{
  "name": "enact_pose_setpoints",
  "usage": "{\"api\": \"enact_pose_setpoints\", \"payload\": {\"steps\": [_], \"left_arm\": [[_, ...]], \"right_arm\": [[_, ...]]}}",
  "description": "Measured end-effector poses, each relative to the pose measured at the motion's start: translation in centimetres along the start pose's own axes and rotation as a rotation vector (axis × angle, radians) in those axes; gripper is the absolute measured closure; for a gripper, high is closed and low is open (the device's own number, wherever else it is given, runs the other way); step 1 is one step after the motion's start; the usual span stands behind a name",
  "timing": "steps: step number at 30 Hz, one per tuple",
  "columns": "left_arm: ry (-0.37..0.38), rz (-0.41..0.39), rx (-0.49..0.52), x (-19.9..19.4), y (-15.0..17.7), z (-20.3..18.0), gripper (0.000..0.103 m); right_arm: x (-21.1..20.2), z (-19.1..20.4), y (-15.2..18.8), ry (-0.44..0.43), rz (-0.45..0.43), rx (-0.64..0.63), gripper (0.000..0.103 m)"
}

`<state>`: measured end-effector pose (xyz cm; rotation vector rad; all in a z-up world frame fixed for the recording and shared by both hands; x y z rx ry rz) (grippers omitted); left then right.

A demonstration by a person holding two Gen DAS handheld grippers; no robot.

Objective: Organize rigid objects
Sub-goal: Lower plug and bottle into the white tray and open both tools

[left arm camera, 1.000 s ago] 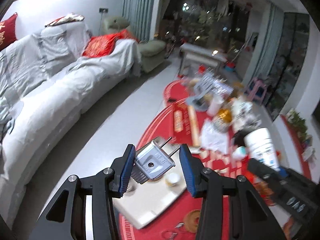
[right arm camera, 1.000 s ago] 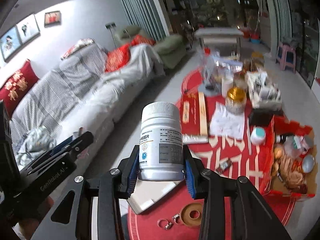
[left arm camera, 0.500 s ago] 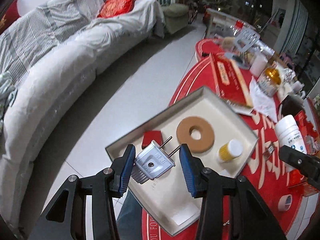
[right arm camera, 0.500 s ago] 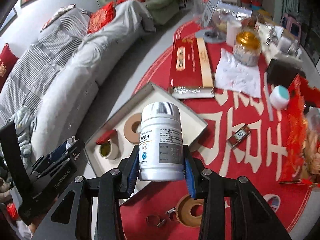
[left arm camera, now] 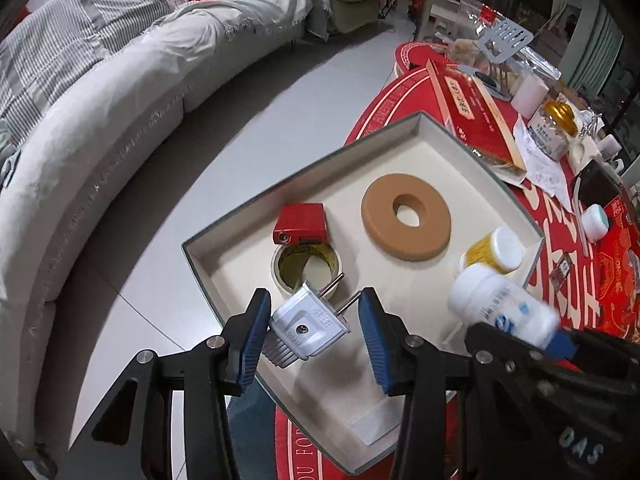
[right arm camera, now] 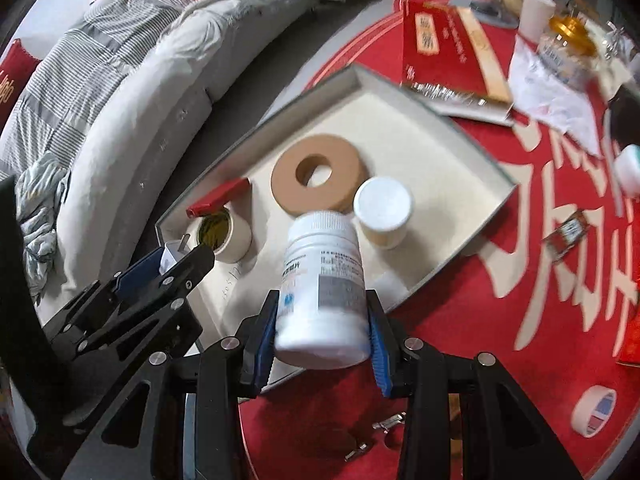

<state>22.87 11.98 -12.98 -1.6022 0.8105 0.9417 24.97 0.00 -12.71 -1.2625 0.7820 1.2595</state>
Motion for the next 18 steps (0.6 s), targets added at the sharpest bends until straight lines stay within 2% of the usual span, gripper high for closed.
{"api": "enact_pose_setpoints", "payload": {"steps": [5,14,16,17,18], "left_arm": [[0.004,0.002,0.001,0.4,-0.3,0.0,0.054],[0.002,-0.010,0.014,0.9,-1.3,-0.8,0.053],[-0.012,-0.013,0.025,1.0,-1.3,-0.9,0.045],[-0.020,-0.008,0.032,1.1,-1.2,-1.0,0.028],[-0.026,0.000,0.037,1.2,-1.1,-1.1,0.012]], "right_arm": [[1.5,-0.7,-1.2,0.011,0.021,0.025,0.062],[1.1,-2.5,-3.6,0.070,-0.019,0.062,0.063],[0.6,-2.7,-3.4,0.094,-0.038,0.053,0.051],[0.3,-2.8,-3.1,0.098,-0.039,0.049,0.041],[0.2,-3.0,-2.9,0.098,-0.038,0.050,0.012]]}}
Point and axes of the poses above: each gripper's, at about its wrist camera, not at the fingertips, and x roughly the way its jaws point, z to its left, y to its underside, the point moved 7 cm from there along x, roughly the way its jaws point, and after that the axes turned 7 degrees about y, right-handed, at the moved point
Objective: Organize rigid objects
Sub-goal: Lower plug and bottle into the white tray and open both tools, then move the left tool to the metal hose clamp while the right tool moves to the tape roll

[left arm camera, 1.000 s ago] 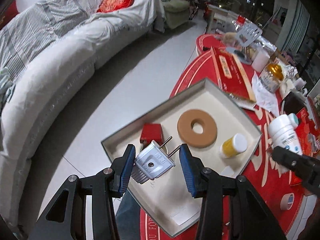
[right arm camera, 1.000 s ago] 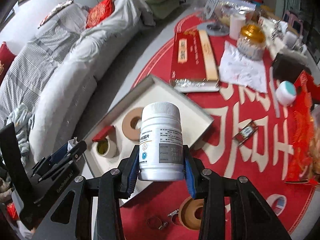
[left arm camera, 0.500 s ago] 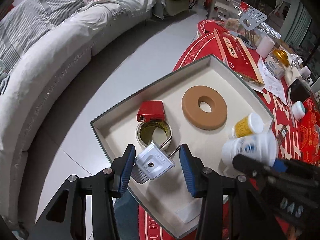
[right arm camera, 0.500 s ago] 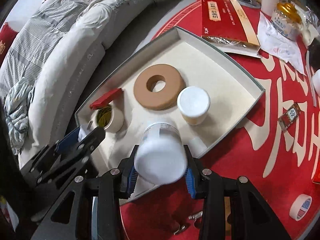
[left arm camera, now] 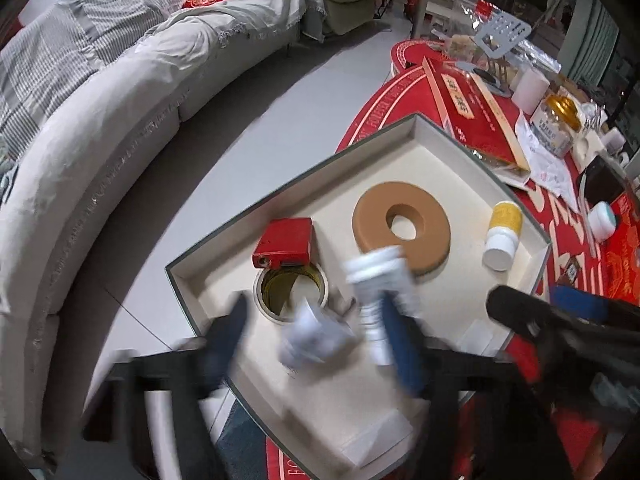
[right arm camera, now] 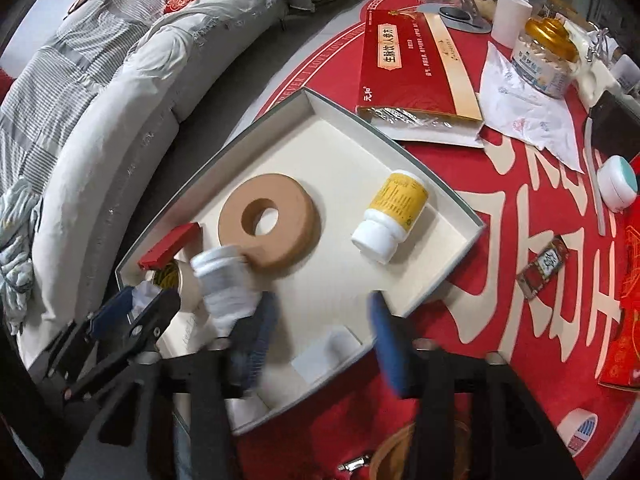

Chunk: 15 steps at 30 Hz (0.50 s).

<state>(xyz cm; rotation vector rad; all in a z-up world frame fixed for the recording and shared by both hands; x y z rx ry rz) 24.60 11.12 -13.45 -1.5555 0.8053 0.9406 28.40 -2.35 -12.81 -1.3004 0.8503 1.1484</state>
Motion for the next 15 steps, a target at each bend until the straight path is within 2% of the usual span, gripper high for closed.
{"api": "enact_pose_setpoints", "payload": {"steps": [1,3,7,10,13,15], "left_arm": [[-0.004,0.003,0.003,0.0,0.1,0.0,0.009],[-0.021,0.015,0.005,0.1,0.3,0.0,0.000],[-0.007,-0.007,-0.026,-1.2,0.6,0.5,0.000],[0.043,-0.030,-0.025,-2.8,1.3,0.3,0.000],[0.111,-0.008,-0.005,-3.6,3.1,-0.7,0.000],[0.126,0.010,0.036,-4.1,5.0,-1.8,0.000]], "right_arm": [[-0.2,-0.2,0.3,-0.003,-0.005,0.008,0.001],[-0.9,-1.0,0.8,-0.007,-0.021,0.024,0.001],[-2.1,-2.2,2.2,-0.033,0.006,0.061,0.001],[-3.8,-4.3,4.3,-0.063,-0.025,0.120,0.001],[-4.4,-6.8,7.1,-0.067,-0.025,0.175,0.001],[-4.5,-8.5,9.3,-0.057,-0.004,0.223,0.001]]}}
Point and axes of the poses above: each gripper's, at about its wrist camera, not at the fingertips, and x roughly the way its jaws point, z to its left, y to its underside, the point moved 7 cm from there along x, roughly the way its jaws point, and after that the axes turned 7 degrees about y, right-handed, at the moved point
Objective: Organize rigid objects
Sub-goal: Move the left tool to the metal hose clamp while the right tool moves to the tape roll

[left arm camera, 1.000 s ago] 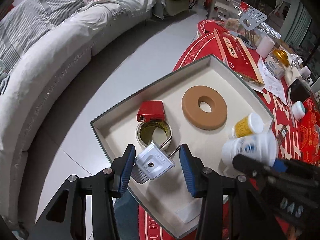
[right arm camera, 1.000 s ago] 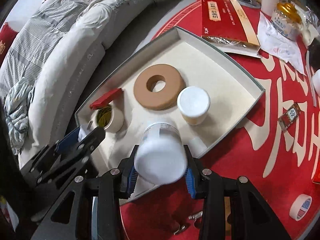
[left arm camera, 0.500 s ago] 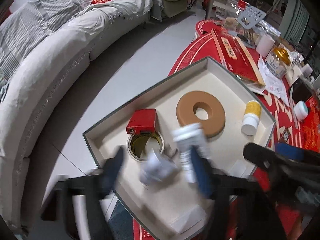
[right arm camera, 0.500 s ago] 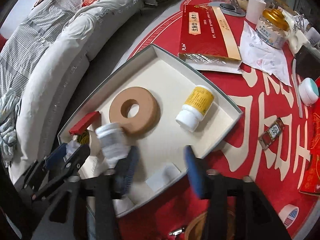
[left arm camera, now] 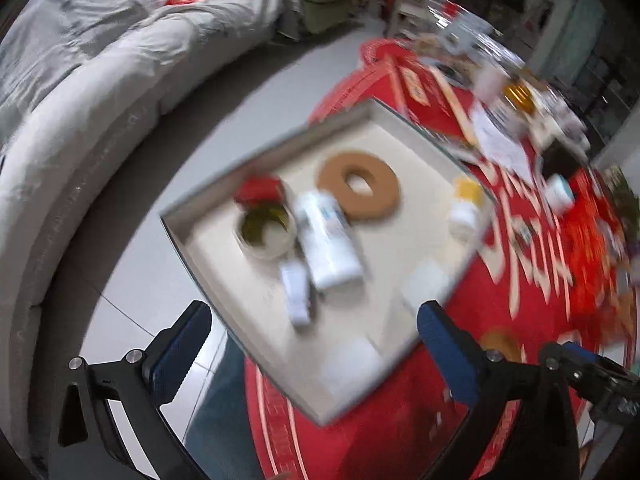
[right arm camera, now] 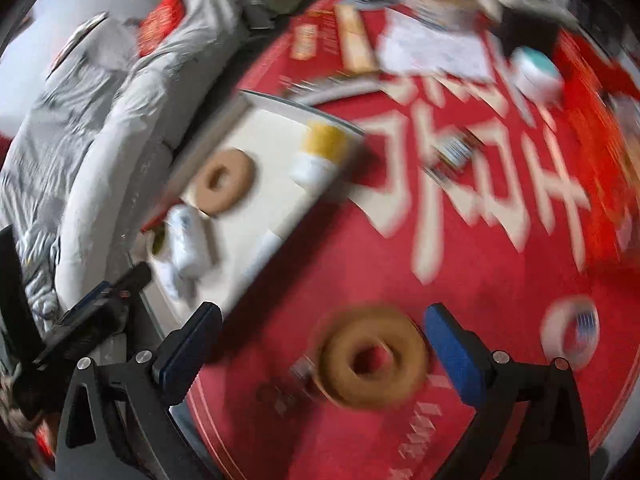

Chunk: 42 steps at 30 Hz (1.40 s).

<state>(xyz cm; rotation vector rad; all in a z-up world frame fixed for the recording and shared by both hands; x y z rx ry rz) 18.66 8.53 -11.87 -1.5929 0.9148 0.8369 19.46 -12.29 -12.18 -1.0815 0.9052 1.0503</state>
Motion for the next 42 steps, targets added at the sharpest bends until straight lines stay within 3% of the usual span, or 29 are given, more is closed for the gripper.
{"api": "enact_pose_setpoints", "payload": {"steps": [5,8,12,20,26,29,32,36,42], "left_arm": [[-0.006,0.059,0.146,-0.1,6.0,-4.1,0.000],[-0.008,0.105,0.230,0.8,8.9,-6.5,0.000],[-0.009,0.139,0.221,2.6,10.2,-7.9,0.000],[-0.056,0.186,0.144,6.0,10.6,-7.8,0.000],[-0.036,0.145,0.121,6.2,10.4,-7.9,0.000],[-0.032,0.117,0.133,6.0,10.3,-7.9,0.000],[-0.030,0.107,0.131,5.9,10.3,-7.7,0.000],[-0.029,0.096,0.133,5.7,10.4,-7.3,0.000],[-0.030,0.087,0.131,5.7,10.5,-7.4,0.000]], "right_arm": [[1.3,-5.6,6.8,0.050,0.132,0.114,0.001],[1.6,-7.6,9.8,0.066,0.166,0.160,0.001],[2.1,-9.0,12.3,0.101,0.179,0.177,0.001],[1.6,-9.4,13.6,0.081,0.155,0.177,0.001],[1.6,-9.0,14.4,0.104,0.147,0.138,0.001],[1.6,-9.4,14.1,0.116,0.153,0.157,0.001],[0.6,-12.5,11.8,0.197,0.078,0.236,0.001],[0.2,-17.0,8.2,0.222,0.033,0.348,0.001],[2.8,-17.8,4.3,0.323,0.029,0.270,0.000]]}}
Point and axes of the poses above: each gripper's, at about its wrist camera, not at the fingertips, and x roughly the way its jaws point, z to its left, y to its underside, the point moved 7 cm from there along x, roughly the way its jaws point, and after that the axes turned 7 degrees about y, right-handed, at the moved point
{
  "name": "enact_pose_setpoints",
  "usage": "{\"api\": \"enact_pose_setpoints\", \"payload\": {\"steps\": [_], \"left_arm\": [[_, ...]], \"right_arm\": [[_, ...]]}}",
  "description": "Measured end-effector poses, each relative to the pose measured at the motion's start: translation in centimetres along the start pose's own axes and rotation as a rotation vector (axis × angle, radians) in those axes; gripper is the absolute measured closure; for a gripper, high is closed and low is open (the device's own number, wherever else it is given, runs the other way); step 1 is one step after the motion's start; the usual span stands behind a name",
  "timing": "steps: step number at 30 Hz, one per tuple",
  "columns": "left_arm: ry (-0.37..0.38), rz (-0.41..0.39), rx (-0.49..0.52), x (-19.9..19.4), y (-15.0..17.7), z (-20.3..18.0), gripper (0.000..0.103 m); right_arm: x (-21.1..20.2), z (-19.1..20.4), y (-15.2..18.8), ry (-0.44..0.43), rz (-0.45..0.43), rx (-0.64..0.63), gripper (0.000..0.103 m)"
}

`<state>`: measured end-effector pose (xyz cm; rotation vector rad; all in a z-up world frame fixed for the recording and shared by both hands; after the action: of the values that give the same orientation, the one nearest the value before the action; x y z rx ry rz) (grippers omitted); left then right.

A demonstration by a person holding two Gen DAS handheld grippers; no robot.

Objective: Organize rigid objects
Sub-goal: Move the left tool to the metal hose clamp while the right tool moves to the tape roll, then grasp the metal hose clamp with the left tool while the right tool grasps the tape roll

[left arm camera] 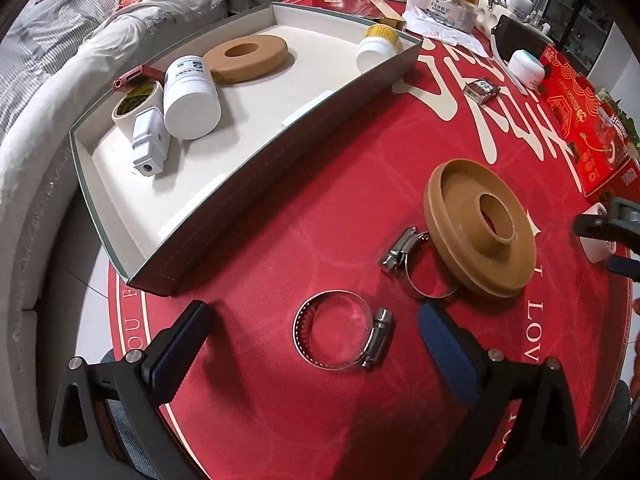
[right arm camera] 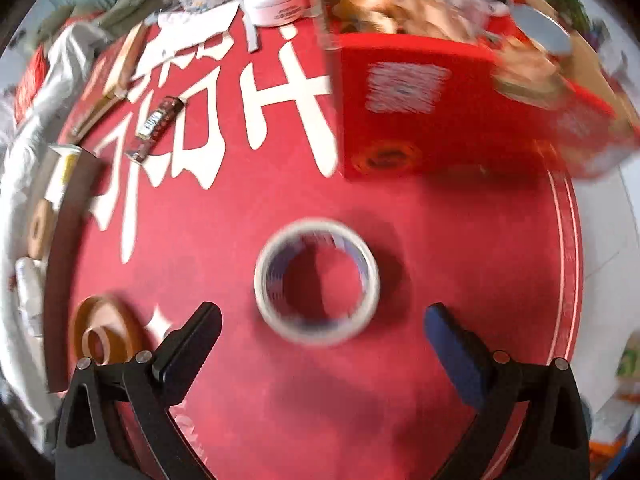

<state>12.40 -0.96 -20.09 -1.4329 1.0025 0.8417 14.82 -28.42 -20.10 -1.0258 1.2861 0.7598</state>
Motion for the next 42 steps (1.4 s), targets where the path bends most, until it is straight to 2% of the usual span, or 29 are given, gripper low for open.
{"api": "enact_pose_setpoints", "payload": {"steps": [3,25,37,42], "left_arm": [[-0.002,-0.008,-0.005,0.0,0.0,0.0,0.000],[-0.008,0.030,-0.027,0.4,-0.3,0.0,0.000],[-0.010,0.066,-0.033,0.7,-0.5,0.0,0.000],[-0.011,0.057,-0.033,0.7,-0.7,-0.1,0.000]], "right_arm": [[0.9,1.0,-0.1,0.069,-0.007,-0.054,0.000],[-0.2,1.3,0.9,0.054,-0.110,-0.088,0.000],[0.1,1.2,0.6,0.053,-0.064,-0.102,0.000],[0.2,1.2,0.3,0.053,-0.063,-0.104,0.000]]}}
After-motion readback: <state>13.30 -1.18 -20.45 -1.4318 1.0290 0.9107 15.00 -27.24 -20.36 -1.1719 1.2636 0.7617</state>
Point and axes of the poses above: each gripper's, at about its wrist camera, not at the fingertips, and x roughly the way its jaws point, z to its left, y to its underside, the point moved 7 cm from there along x, roughly the way its jaws point, and after that the axes turned 7 degrees about y, right-handed, at the moved point
